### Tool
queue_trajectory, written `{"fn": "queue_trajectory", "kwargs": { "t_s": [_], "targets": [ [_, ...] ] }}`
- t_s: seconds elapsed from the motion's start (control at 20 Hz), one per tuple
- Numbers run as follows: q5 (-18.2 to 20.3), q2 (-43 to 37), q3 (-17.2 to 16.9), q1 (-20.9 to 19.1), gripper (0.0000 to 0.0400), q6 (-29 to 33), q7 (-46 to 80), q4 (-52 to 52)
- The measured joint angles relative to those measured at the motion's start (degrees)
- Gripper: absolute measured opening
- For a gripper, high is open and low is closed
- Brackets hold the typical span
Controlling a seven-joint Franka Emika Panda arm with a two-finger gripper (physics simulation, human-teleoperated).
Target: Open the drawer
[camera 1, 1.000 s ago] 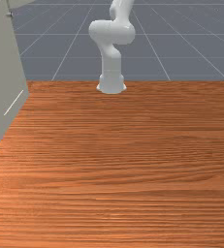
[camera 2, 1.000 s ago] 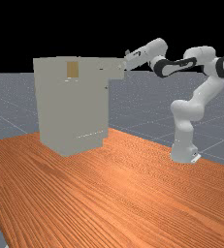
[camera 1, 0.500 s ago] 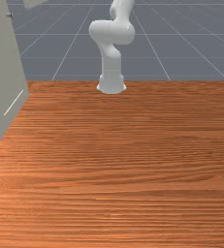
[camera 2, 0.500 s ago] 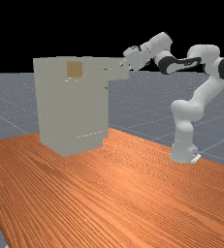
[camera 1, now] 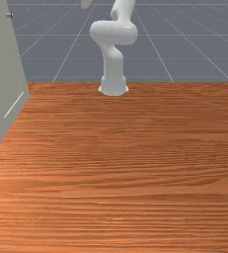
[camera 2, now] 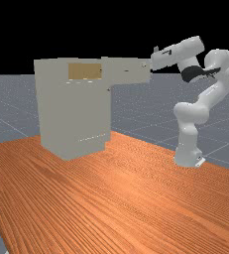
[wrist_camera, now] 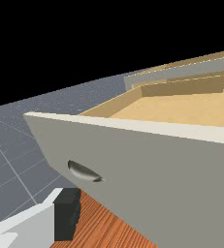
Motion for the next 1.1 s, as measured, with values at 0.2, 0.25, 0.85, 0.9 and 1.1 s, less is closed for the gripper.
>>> {"fn": "queue_trajectory", "kwargs": {
  "t_s": [0.2,0.25,0.85,0.9,1.1],
  "targets": [
    [-4.20,9.72,-0.53,12.11,0.0099,14.12,-16.11,-1.07],
    [-5.70,10.18,-1.57,13.49,0.0060,16.73,-18.82,-2.71],
    [-8.78,0.85,-8.01,16.10,0.0000,17.16,-26.79,-8.24],
    [-8.27,-0.22,-12.73,16.22,0.0000,15.94,-30.32,-7.04],
    [-6.29,-6.83,-24.57,16.36,0.0157,9.85,-40.04,-1.67]
  ]
}}
